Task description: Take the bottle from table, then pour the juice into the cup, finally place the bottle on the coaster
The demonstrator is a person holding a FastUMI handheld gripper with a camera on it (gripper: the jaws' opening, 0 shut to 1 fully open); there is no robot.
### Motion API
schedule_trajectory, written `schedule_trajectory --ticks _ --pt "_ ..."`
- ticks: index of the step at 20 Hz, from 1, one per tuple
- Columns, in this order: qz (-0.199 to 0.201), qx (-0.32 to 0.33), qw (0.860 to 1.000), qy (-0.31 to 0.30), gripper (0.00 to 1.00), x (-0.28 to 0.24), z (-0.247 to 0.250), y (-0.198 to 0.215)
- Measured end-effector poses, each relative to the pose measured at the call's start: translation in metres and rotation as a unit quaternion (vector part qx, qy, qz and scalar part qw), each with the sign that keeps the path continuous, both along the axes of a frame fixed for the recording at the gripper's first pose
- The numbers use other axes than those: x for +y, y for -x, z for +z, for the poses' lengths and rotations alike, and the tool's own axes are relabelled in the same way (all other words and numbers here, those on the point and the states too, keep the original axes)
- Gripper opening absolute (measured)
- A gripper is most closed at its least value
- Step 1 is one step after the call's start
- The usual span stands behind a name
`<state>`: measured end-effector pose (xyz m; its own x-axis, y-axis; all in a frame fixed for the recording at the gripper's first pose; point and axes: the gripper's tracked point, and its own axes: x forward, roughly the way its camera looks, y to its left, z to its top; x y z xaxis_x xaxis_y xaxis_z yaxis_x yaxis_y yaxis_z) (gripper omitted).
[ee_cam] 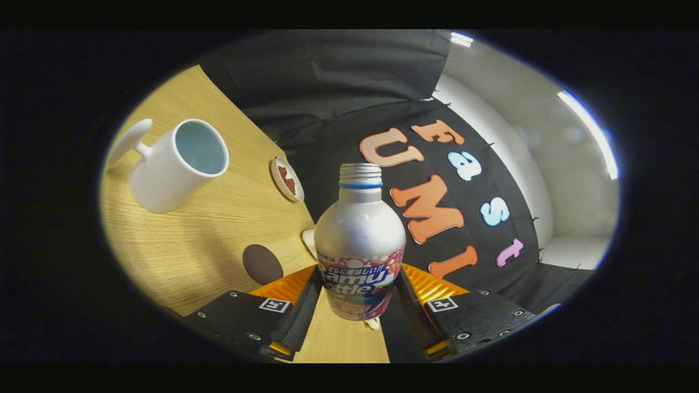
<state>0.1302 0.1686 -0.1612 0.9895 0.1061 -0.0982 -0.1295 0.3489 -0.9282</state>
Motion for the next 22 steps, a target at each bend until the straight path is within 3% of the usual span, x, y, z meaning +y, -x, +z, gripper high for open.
schedule_trajectory --ticks 8,22 --pt "0.047 -0.062 0.991 0.109 0.75 0.018 0.014 0.0" --pt "0.102 -0.103 0.969 0.201 0.75 0.045 0.02 0.009"
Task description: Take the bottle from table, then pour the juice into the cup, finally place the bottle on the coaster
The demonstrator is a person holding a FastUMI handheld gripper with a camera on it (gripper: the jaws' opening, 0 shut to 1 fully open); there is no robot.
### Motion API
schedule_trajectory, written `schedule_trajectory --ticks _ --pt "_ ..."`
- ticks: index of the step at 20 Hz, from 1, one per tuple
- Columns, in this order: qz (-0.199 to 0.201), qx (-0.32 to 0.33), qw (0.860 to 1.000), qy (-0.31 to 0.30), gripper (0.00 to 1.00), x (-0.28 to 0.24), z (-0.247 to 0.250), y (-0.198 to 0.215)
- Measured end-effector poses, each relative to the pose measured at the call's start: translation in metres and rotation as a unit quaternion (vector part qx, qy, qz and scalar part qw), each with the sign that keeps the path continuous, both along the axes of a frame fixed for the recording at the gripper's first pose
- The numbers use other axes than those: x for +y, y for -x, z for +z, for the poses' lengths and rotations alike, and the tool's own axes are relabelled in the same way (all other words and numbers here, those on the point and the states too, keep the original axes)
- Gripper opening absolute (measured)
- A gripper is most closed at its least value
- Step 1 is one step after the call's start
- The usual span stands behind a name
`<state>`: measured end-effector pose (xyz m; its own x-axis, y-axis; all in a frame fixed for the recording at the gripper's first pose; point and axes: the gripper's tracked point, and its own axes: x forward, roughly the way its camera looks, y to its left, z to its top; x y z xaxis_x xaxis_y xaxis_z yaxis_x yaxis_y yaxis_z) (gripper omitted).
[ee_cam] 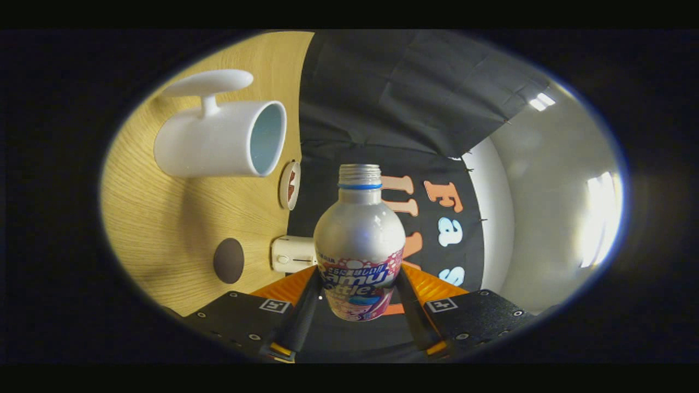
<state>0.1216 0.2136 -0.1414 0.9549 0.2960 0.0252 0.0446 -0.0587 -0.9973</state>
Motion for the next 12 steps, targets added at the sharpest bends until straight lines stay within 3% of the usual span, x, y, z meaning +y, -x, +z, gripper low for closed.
schedule_trajectory --ticks 12 --pt "0.018 -0.017 0.998 0.052 0.75 0.0078 0.0018 -0.0016"
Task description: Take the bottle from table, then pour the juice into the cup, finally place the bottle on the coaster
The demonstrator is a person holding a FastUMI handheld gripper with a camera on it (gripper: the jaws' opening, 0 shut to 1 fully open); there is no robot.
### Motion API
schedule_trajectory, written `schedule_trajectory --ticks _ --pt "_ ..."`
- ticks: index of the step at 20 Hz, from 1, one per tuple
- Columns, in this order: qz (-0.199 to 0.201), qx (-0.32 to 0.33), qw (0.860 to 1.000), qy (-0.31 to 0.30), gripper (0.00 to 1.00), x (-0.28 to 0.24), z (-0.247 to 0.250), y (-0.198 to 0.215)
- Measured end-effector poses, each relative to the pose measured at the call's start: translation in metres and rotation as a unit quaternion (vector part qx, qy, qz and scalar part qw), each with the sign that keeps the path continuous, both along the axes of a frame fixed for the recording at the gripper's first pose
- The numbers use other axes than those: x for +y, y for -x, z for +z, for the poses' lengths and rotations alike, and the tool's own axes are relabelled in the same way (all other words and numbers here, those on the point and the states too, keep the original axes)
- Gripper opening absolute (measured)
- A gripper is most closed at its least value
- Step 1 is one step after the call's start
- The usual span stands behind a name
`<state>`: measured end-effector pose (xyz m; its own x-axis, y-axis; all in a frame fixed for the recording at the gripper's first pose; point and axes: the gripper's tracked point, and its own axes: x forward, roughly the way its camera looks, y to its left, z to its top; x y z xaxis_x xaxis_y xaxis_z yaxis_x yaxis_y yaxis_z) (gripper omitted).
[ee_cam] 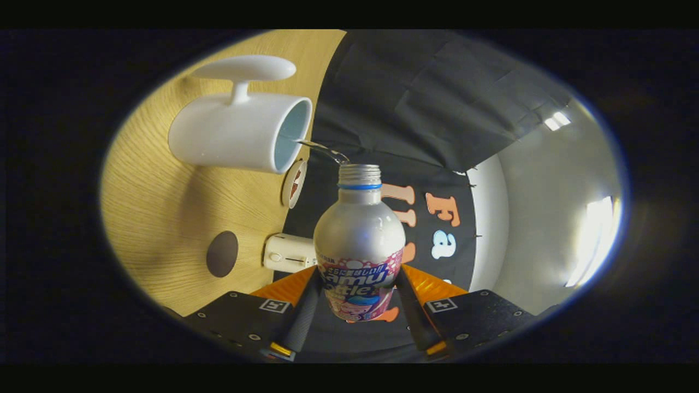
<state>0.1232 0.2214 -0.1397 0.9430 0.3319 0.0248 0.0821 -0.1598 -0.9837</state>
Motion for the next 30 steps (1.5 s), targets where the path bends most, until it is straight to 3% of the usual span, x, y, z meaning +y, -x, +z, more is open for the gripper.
schedule_trajectory --ticks 30 --pt "0.026 -0.027 0.996 0.078 0.75 0.007 0.001 -0.009"
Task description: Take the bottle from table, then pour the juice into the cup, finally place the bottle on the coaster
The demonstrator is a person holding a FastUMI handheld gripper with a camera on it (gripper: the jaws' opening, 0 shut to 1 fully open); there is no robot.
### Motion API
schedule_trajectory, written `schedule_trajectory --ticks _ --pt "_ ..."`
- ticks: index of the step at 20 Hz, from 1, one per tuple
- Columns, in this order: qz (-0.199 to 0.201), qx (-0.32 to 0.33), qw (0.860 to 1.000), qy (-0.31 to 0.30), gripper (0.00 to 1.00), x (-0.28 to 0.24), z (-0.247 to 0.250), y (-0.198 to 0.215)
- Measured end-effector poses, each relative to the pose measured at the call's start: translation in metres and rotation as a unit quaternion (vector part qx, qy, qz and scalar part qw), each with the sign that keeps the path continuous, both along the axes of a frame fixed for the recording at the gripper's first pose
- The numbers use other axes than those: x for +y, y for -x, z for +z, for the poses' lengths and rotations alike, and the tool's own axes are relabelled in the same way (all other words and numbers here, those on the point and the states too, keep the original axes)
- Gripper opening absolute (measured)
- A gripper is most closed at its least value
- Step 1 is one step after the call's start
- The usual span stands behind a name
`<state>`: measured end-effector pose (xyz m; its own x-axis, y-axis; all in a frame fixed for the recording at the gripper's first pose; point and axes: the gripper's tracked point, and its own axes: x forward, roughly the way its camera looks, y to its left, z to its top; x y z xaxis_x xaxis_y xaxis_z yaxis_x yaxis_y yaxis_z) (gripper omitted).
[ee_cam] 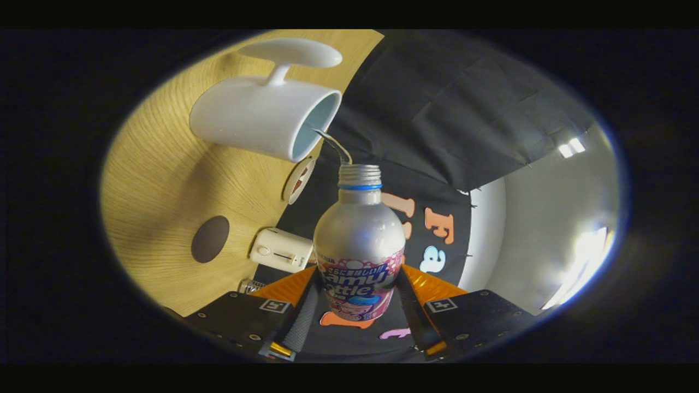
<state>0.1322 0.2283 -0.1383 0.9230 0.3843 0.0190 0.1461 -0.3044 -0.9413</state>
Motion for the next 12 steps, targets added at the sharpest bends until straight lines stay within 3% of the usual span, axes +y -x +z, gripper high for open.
schedule_trajectory --ticks 12 --pt "0.019 -0.014 0.999 0.025 0.75 0.009 0.0083 -0.0042"
